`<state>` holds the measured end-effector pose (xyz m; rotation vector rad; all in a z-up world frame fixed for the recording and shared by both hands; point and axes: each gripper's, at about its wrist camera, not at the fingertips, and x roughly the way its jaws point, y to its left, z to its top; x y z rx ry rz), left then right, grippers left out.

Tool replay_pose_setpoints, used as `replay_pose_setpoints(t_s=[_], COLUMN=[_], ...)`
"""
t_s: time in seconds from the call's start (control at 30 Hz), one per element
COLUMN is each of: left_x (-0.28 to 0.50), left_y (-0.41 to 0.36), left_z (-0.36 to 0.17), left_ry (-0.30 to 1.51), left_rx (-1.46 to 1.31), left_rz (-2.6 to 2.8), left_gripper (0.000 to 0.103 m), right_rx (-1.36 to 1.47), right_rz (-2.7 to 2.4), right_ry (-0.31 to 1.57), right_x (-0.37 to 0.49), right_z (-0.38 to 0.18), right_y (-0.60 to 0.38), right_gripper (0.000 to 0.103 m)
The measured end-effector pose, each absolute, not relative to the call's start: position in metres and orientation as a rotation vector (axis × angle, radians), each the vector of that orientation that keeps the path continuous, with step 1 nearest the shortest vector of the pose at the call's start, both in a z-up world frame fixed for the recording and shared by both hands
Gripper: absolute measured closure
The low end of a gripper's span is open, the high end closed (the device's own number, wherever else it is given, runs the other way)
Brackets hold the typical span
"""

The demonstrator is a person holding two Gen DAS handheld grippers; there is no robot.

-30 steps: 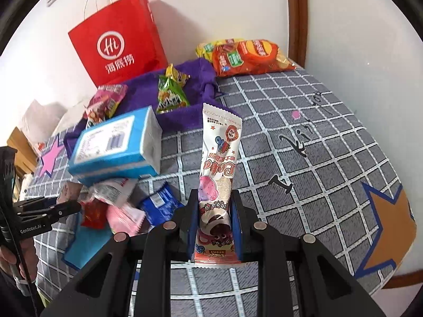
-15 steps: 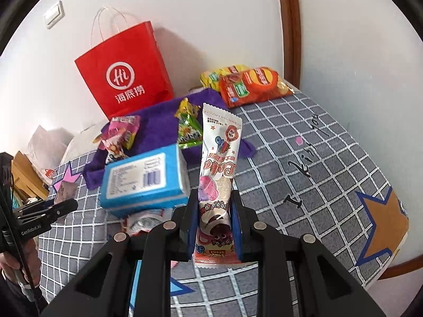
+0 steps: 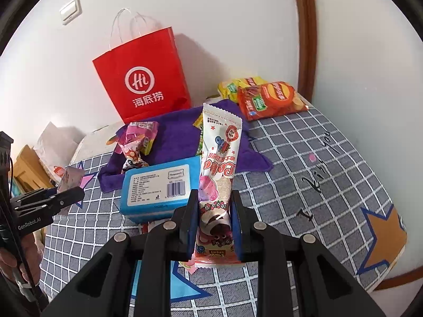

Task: Organize snacks
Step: 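Carry both packets onto the purple towel and open both tools to release them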

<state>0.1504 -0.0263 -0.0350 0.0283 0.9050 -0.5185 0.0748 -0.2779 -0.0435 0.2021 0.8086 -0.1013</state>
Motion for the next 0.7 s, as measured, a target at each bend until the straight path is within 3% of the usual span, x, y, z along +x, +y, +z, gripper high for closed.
replay_pose_setpoints(t_s=[0.7], left_x=[0.212], left_y=[-0.022], left_z=[-0.028], left_ry=[0.894], left_rx=[-0.04], left_rz=[-0.401], left_gripper=[0.067], right_rx=[0.191], right_rz=[-0.006], right_ry=[0.812], right_x=[0.167], right_z=[-0.051], right_y=[-0.298], right_gripper=[0.081])
